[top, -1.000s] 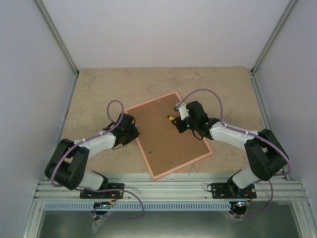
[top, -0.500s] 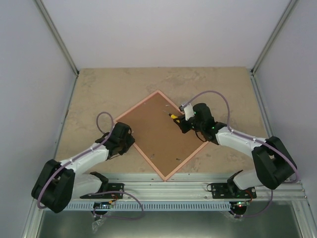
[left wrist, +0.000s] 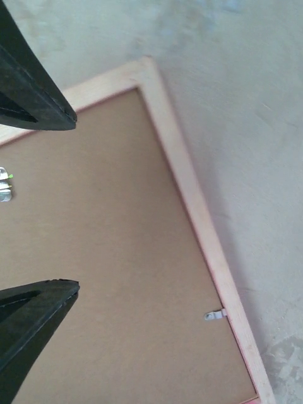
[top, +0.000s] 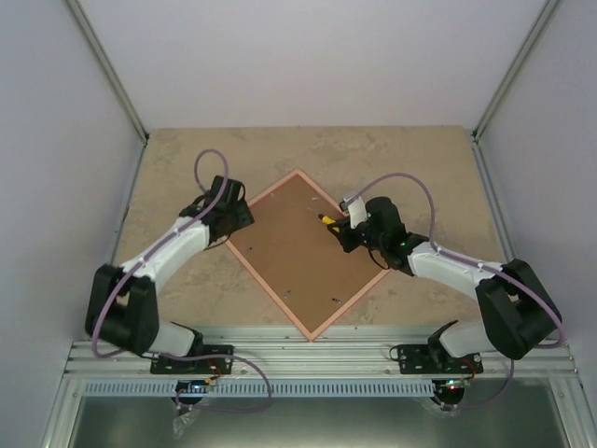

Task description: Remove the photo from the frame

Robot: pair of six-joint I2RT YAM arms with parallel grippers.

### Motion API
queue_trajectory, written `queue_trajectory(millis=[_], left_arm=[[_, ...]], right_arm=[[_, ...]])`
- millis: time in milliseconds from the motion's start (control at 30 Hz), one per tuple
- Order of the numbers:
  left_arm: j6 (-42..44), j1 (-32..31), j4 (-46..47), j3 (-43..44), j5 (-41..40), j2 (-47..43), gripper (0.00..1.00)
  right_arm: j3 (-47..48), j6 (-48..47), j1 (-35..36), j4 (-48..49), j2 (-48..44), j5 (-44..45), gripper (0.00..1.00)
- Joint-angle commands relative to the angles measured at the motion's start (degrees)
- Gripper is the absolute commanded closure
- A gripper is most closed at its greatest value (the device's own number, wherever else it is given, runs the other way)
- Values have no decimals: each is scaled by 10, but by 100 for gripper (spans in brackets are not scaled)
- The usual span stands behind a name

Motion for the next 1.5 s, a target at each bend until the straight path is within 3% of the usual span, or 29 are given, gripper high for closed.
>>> queue_trajectory(millis=[0,133,333,433,833,1000,1133,1467], left_arm=[[175,19,-21,89,29,99,33],[267,23,-56,200,50,207,30],[368,56,-63,283,108,301,28],[380,74,-61,317,178,340,28],[394,86,-81,396,205,441,34],[394,87,-85,399,215,458,42],[392,86,-90,393,211,454,55],[330,86,-86,325,212,405,73]], right_arm=[[-4,1,-3,27,-7,-2,100],[-2,0,-3,27,0,-4,100],[-1,-2,-3,28,5,-4,100],[-1,-2,-3,28,9,-8,100],[2,0,-3,30,22,-17,100],[4,1,-3,29,26,-20,100],[6,0,-3,26,27,-19,100],[12,-1,1,17,26,-33,99]])
